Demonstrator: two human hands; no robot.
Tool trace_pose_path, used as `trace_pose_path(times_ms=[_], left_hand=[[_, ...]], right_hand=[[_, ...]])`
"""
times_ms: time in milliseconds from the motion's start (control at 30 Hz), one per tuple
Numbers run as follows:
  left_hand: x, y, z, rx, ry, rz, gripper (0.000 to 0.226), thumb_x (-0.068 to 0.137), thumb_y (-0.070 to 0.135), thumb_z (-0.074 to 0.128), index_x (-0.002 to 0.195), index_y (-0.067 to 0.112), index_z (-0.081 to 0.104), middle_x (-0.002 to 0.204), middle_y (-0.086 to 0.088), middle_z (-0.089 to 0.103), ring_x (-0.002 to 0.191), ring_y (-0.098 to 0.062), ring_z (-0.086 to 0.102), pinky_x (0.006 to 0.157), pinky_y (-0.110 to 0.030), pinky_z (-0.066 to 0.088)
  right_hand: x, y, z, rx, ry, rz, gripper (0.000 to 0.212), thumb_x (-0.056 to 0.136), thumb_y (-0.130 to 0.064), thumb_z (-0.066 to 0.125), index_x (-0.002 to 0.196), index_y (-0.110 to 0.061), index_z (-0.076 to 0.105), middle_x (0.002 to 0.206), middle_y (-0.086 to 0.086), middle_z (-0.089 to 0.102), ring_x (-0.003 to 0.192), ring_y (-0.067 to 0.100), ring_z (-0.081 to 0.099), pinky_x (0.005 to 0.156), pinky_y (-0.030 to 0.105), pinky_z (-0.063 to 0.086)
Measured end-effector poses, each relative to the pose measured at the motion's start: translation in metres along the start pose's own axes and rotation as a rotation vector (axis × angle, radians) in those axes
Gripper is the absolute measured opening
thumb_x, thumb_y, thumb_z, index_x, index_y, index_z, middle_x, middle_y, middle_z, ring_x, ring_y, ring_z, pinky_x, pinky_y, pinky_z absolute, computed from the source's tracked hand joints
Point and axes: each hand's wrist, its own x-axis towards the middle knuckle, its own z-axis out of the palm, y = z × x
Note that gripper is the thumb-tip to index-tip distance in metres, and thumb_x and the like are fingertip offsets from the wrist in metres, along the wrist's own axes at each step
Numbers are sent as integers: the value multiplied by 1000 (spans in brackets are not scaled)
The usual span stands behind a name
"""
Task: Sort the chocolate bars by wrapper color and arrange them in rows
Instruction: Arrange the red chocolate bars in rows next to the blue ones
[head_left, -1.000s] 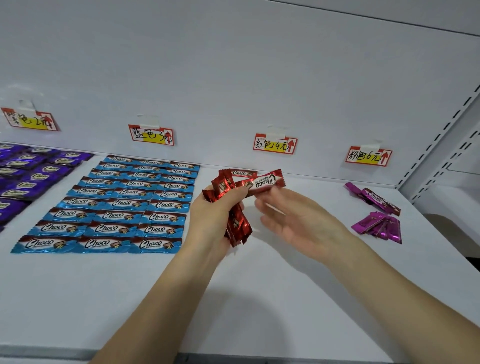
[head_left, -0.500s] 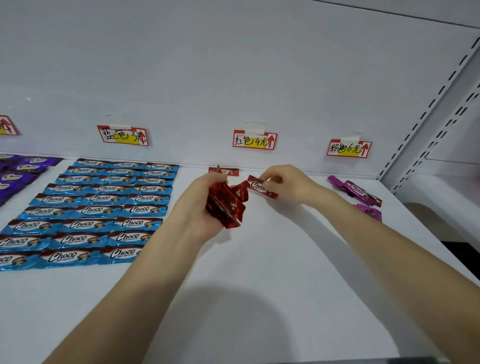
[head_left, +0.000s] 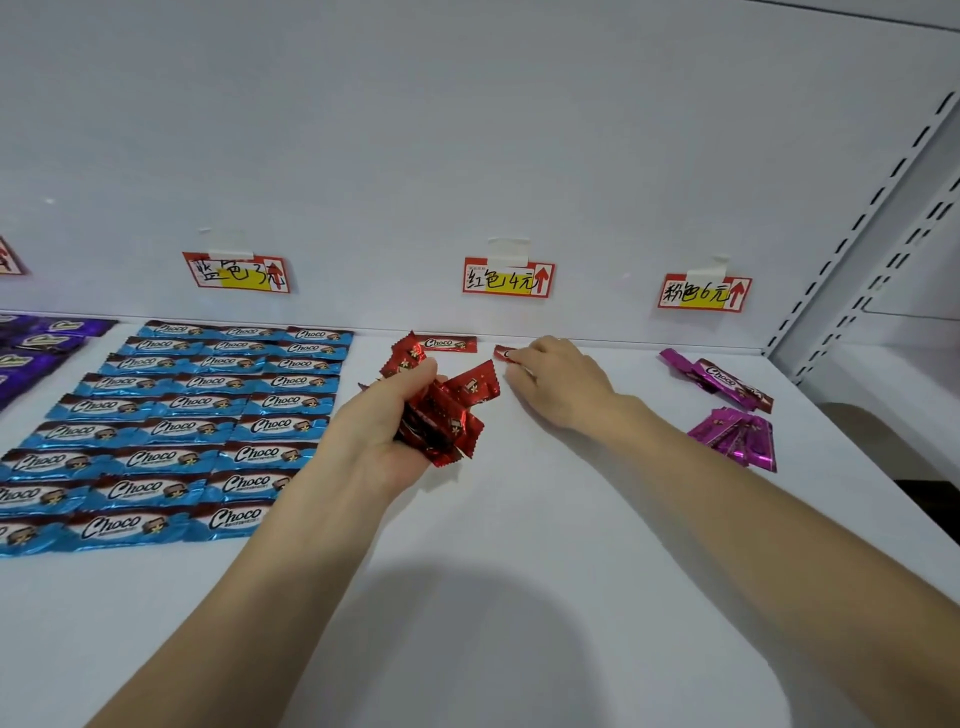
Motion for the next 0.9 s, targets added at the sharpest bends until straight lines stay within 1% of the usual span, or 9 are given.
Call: trace_pose_path(times_ms=[100, 200, 467, 667, 733, 767, 833, 867, 900], left_hand=[[-1, 0, -1, -12, 16, 7, 8, 88, 7, 60, 84, 5, 54, 83, -9, 62, 76, -23, 61, 66, -45, 45], [0, -1, -4, -20, 27, 13, 6, 87, 5, 61, 89, 6, 55, 86, -9, 63, 78, -22, 61, 65, -43, 45], [9, -3, -10, -13, 19, 62, 35, 82, 5, 64, 116, 7, 58, 96, -8, 67, 88, -21, 63, 65, -40, 48], [12, -3, -10, -14, -6, 131, 34, 82, 7, 66, 116, 6, 62, 87, -5, 71, 81, -18, 68, 69, -40, 52], [10, -3, -10, -27, -20, 177, 30, 83, 6, 65, 113, 5, 62, 80, -4, 72, 74, -16, 70, 73, -41, 54], [9, -2, -9, -39, -28, 194, 27, 83, 5, 65, 110, 5, 63, 80, -5, 71, 73, -16, 70, 77, -42, 55], [4, -1, -8, -74, -43, 237, 14, 84, 3, 64, 98, 6, 64, 83, -6, 70, 71, -16, 69, 78, -40, 55], [0, -1, -6, -84, -57, 261, 10, 85, 2, 63, 94, 6, 63, 82, -7, 69, 69, -15, 69, 75, -38, 56], [-3, -1, -5, -92, -75, 280, 10, 85, 2, 62, 94, 6, 62, 82, -7, 69, 66, -15, 69, 71, -37, 55]], right_hand=[[12, -1, 6, 0, -25, -12, 42, 99, -32, 27, 129, -14, 50, 129, 8, 48, 119, 26, 41, 97, 39, 38], [16, -2, 9, -9, -5, -35, 40, 99, -32, 27, 126, -13, 50, 129, 8, 49, 118, 25, 41, 96, 38, 38], [17, 0, 16, -20, 28, -65, 40, 100, -31, 26, 129, -14, 48, 133, 7, 47, 121, 24, 40, 100, 39, 38], [14, -3, 13, -75, -3, -70, 42, 100, -32, 26, 135, -17, 43, 139, 6, 43, 127, 24, 37, 104, 41, 33], [6, -11, 1, 71, 69, -76, 41, 100, -31, 30, 135, -15, 44, 138, 6, 45, 127, 23, 38, 104, 37, 31], [-1, -19, -9, 219, 125, -73, 39, 100, -30, 33, 130, -11, 49, 134, 8, 50, 124, 23, 42, 102, 33, 32], [-22, -38, -34, 620, 165, -46, 36, 97, -32, 41, 108, -5, 62, 112, 9, 63, 107, 21, 56, 90, 32, 41], [-35, -48, -47, 813, 125, -24, 34, 95, -36, 45, 98, -7, 64, 98, 6, 67, 95, 17, 62, 82, 31, 46], [-47, -56, -57, 930, 61, -22, 31, 91, -38, 50, 90, -12, 65, 87, 0, 69, 82, 11, 65, 72, 27, 48]])
